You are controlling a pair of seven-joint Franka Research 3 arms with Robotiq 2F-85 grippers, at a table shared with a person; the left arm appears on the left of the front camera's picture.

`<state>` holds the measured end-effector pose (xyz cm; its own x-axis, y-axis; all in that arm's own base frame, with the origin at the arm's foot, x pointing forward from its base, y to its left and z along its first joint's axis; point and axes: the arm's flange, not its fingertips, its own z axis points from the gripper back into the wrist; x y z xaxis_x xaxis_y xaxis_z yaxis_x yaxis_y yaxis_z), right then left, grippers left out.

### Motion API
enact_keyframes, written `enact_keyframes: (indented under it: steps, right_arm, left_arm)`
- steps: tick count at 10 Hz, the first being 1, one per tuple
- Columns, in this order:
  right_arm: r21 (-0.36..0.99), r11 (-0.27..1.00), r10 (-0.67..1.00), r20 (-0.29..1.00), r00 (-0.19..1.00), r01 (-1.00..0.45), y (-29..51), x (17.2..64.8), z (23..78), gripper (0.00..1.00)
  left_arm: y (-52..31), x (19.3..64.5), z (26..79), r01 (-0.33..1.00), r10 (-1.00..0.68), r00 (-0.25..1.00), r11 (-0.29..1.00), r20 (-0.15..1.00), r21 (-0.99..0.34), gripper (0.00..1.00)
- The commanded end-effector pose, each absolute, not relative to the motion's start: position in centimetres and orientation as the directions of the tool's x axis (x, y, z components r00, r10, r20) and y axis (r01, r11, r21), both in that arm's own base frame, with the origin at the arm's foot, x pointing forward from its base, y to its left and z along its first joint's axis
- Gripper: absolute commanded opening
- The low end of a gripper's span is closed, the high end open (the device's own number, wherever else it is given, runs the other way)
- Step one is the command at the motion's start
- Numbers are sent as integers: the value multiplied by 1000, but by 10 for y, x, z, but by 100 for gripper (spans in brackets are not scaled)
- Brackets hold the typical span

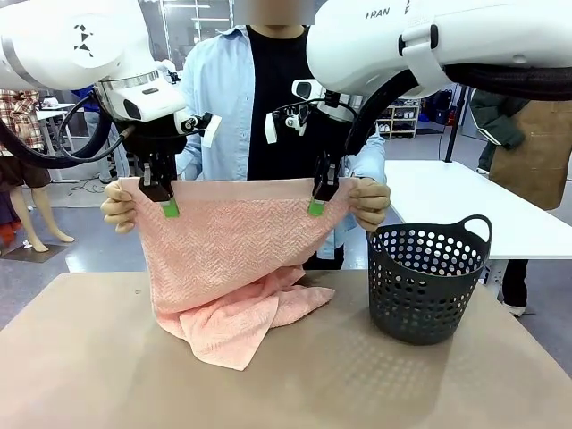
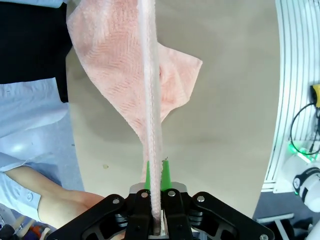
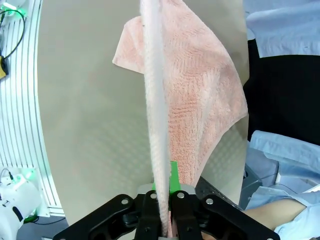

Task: Fold the towel.
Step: Grab the top end of the 100 cm Hotel Towel extended by the human, then release the end of the 100 cm Hotel Towel you were holding and grab the top end of the folded side.

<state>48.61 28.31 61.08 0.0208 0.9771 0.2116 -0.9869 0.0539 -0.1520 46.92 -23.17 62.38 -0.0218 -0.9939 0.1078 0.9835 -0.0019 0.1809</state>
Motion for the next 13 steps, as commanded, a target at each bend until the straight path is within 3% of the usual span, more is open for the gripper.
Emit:
enact_keyframes:
  steps: [1, 2, 13]
  right_arm:
    - [-155, 47, 977, 211, 13, -987, 284, 486, 611, 0]
    - [-155, 47, 977, 211, 13, -987, 284, 486, 611, 0]
    - [-155, 47, 977, 211, 13, -987, 284, 486, 611, 0]
  left_arm:
    - [-227, 463, 627, 978, -999, 7, 16, 41, 208, 0]
    - [-232, 469, 624, 983, -994, -22, -2, 108, 181, 0]
    - [-232, 469, 624, 983, -994, -22, -2, 108, 181, 0]
